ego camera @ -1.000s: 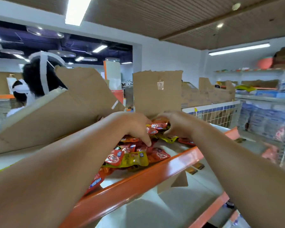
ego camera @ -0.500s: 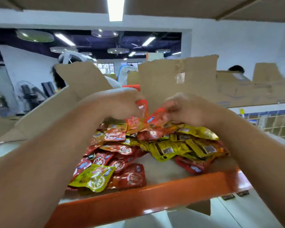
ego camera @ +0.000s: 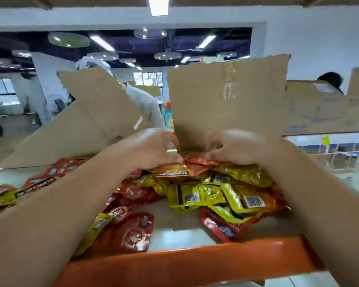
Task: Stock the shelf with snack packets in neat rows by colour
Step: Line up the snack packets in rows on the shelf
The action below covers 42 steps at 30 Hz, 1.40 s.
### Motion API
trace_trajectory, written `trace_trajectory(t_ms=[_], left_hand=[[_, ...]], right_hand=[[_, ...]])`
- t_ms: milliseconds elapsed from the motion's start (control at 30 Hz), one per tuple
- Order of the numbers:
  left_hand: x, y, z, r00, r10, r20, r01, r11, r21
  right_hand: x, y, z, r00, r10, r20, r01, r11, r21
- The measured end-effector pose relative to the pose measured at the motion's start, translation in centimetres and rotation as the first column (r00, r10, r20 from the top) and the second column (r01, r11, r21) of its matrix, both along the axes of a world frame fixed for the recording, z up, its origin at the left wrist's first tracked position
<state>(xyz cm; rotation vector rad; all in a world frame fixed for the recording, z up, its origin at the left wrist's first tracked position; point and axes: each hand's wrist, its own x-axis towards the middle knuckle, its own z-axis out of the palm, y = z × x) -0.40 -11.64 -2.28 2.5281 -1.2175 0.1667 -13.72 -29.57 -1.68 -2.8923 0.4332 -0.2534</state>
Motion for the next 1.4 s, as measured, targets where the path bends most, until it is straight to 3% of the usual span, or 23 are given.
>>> trace_trajectory(t_ms=[233,367,667,833,1000,1167,1400], left_hand=[[-2.4,1.2,0.9,0.999,0.027,0.028,-0.032,0.977,0.209],[-3.5,1.0,1.0,0.997,-0.081,-0.007,0.081,0.976,0.203],[-3.9,2.4,1.8,0.997,-0.078,0.023,0.069,0.963,0.262],[-4.7,3.2,2.5,0.992,-0.117,0.04,0.113,0.989,0.095],[-6.6,3.7,3.1,0.967,-0.239,0.087,0.249,0.96,-0.128],[-10.3,3.8,3.4,0.919,-0.352,0.178,0.385,0.9,-0.204],[-17.4,-0.5,1.6,0.851,-0.507,0.14,0.525,0.812,-0.253]], right_hand=[[-2.0,0.5,0.8,0.996,0.065,-0.069,-0.064,0.998,0.022],[-2.2,0.4,0.6,0.998,0.051,-0.045,-0.049,0.998,0.033],[-2.5,0.9,0.6,1.0,0.021,-0.007,-0.021,0.996,0.081],[-4.5,1.9,1.4,0.974,-0.06,0.221,0.018,0.982,0.188],[-8.3,3.1,1.2,0.857,-0.158,0.49,0.031,0.966,0.256],[-13.8,3.3,1.1,0.779,-0.252,0.574,0.146,0.963,0.225],[-23.5,1.2,0.5,0.724,-0.353,0.592,0.263,0.935,0.236]])
